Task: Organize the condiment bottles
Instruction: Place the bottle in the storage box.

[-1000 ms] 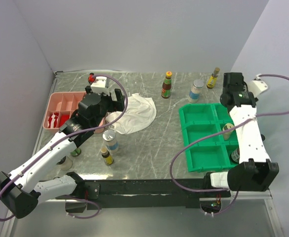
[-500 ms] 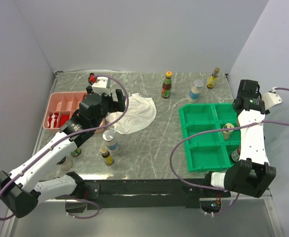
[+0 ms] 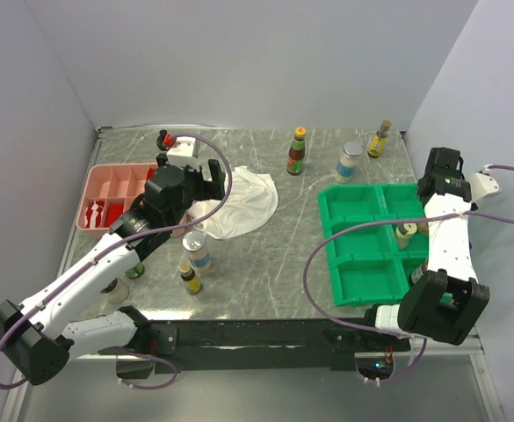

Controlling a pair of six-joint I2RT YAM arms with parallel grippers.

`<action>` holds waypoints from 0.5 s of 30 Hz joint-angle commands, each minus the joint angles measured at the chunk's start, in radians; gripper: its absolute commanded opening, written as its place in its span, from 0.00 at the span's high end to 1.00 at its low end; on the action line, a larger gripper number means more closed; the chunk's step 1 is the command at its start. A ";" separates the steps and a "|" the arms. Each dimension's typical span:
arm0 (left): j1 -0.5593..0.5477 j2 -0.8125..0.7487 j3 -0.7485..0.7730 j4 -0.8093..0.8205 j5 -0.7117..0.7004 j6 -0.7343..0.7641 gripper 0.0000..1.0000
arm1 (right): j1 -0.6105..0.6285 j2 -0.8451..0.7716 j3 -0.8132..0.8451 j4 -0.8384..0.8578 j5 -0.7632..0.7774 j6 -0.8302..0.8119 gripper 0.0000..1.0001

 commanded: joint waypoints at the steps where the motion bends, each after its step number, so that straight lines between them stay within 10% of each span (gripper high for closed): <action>1: -0.005 -0.002 0.001 0.035 -0.019 0.016 0.03 | -0.010 0.002 -0.022 0.045 0.017 0.021 1.00; 15: -0.014 -0.009 0.001 0.034 -0.019 0.020 0.03 | -0.014 0.074 -0.073 0.106 -0.009 0.011 1.00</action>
